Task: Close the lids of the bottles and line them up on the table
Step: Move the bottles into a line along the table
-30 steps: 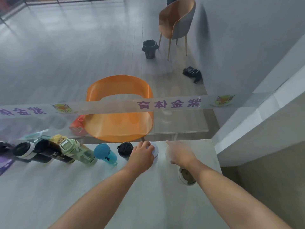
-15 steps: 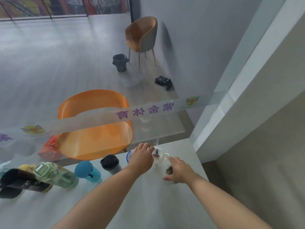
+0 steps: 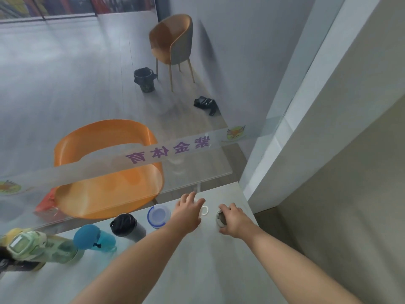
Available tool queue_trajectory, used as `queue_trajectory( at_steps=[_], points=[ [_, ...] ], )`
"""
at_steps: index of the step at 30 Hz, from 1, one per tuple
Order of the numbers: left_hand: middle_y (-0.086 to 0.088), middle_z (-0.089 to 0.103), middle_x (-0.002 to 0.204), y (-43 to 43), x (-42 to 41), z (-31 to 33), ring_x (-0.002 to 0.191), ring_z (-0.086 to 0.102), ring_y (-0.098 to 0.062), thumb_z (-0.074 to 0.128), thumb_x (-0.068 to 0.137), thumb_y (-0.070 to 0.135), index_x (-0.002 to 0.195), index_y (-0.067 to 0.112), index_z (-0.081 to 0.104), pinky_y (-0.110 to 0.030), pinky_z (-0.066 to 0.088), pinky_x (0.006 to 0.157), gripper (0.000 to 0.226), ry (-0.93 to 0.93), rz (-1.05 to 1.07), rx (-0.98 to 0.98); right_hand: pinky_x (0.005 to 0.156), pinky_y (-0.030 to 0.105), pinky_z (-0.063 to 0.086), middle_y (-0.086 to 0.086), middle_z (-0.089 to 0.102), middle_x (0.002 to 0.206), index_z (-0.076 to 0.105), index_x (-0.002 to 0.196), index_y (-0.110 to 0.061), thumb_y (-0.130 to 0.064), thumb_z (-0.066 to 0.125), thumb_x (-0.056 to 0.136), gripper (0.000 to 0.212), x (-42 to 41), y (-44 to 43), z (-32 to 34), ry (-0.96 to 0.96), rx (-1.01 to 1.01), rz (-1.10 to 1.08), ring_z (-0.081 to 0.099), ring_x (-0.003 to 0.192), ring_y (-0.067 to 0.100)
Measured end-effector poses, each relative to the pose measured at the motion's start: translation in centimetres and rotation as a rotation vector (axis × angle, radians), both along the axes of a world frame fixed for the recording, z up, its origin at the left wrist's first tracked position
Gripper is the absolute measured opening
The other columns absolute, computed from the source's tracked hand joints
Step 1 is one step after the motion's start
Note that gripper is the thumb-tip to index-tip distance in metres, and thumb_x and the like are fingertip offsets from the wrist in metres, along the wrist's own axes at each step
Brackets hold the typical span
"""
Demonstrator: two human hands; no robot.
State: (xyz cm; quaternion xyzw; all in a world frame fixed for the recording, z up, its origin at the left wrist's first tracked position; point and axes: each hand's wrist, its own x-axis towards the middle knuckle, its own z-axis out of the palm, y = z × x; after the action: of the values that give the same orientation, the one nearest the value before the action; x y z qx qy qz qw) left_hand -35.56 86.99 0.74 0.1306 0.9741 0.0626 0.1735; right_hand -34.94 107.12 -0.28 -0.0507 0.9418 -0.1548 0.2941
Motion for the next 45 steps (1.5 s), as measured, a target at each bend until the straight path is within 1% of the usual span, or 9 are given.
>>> queue_trajectory(
  at_steps=[5,8,12,15,20,35,38,41,45],
  points=[
    [-0.012,0.013,0.158,0.8,-1.5,-0.7,0.144,0.011,-0.04,0.067,0.085,0.032,0.144,0.033,0.025,-0.05,0.023,0.113,0.073,-0.101,0.03,-0.072,0.099,0.041,0.046,0.008,0.038,0.131,0.034,0.141,-0.029,-0.038,0.074,0.078,0.075,-3.4,2.0,0.1,-0.003,-0.013,-0.015,0.046,0.121,0.032],
    [-0.011,0.014,0.157,1.1,-2.0,-1.1,0.143,0.012,-0.041,0.068,0.083,0.027,0.143,0.035,0.024,-0.051,0.028,0.11,0.074,-0.161,0.067,-0.104,0.099,0.041,0.047,0.008,0.038,0.13,0.034,0.141,-0.03,-0.041,0.074,0.078,0.076,-5.0,2.4,0.1,0.002,-0.014,-0.004,0.046,0.121,0.031],
    [-0.009,0.032,0.14,1.2,-2.2,-1.6,0.124,0.035,-0.036,0.062,0.084,0.018,0.134,0.033,0.035,-0.048,0.042,0.09,0.059,-0.175,0.114,-0.09,0.1,0.04,0.046,0.008,0.039,0.132,0.034,0.142,-0.031,-0.043,0.075,0.078,0.077,-6.5,2.6,0.0,0.006,-0.01,0.015,0.047,0.12,0.03],
    [-0.008,0.036,0.132,1.2,-2.4,-1.8,0.118,0.037,-0.035,0.063,0.085,0.019,0.13,0.029,0.04,-0.047,0.047,0.082,0.052,-0.18,0.138,-0.064,0.099,0.04,0.047,0.007,0.039,0.132,0.034,0.141,-0.03,-0.043,0.075,0.078,0.076,-7.1,2.7,-0.2,0.009,-0.008,0.029,0.047,0.12,0.03],
    [-0.009,0.035,0.134,1.2,-2.7,-2.0,0.119,0.037,-0.036,0.07,0.084,0.028,0.134,0.027,0.039,-0.05,0.05,0.085,0.059,-0.204,0.142,-0.032,0.098,0.04,0.047,0.006,0.039,0.132,0.034,0.139,-0.032,-0.044,0.075,0.078,0.075,-7.4,2.9,-0.4,0.002,0.003,0.052,0.046,0.119,0.029],
    [-0.009,0.033,0.14,1.5,-2.7,-2.2,0.124,0.033,-0.035,0.07,0.084,0.029,0.137,0.028,0.039,-0.048,0.049,0.089,0.061,-0.179,0.142,0.02,0.099,0.039,0.047,0.006,0.039,0.132,0.03,0.144,-0.034,-0.04,0.074,0.079,0.079,-7.4,2.9,-0.4,-0.015,0.024,0.085,0.044,0.122,0.029],
    [-0.007,0.031,0.145,1.5,-2.7,-2.0,0.13,0.031,-0.034,0.071,0.084,0.036,0.14,0.03,0.037,-0.048,0.043,0.097,0.066,-0.167,0.139,0.019,0.102,0.04,0.044,0.006,0.039,0.136,0.028,0.146,-0.034,-0.046,0.073,0.081,0.08,-7.4,2.9,-0.5,-0.011,0.052,0.103,0.042,0.126,0.029],
    [-0.005,0.032,0.149,1.4,-2.3,-1.2,0.137,0.028,-0.03,0.061,0.088,0.049,0.143,0.029,0.034,-0.045,0.031,0.109,0.064,-0.085,0.128,0.028,0.108,0.042,0.037,0.006,0.04,0.142,0.03,0.148,-0.031,-0.059,0.062,0.086,0.075,-7.3,2.7,0.2,0.046,0.097,0.126,0.041,0.131,0.029],
    [-0.004,0.043,0.143,1.0,-1.1,0.3,0.131,0.038,-0.027,0.043,0.096,0.049,0.137,0.024,0.043,-0.041,0.033,0.106,0.048,0.031,0.184,0.082,0.111,0.043,0.033,0.003,0.043,0.148,0.038,0.147,-0.027,-0.058,0.047,0.094,0.062,-6.5,2.2,1.2,0.182,0.041,0.128,0.041,0.134,0.027]
  ],
)
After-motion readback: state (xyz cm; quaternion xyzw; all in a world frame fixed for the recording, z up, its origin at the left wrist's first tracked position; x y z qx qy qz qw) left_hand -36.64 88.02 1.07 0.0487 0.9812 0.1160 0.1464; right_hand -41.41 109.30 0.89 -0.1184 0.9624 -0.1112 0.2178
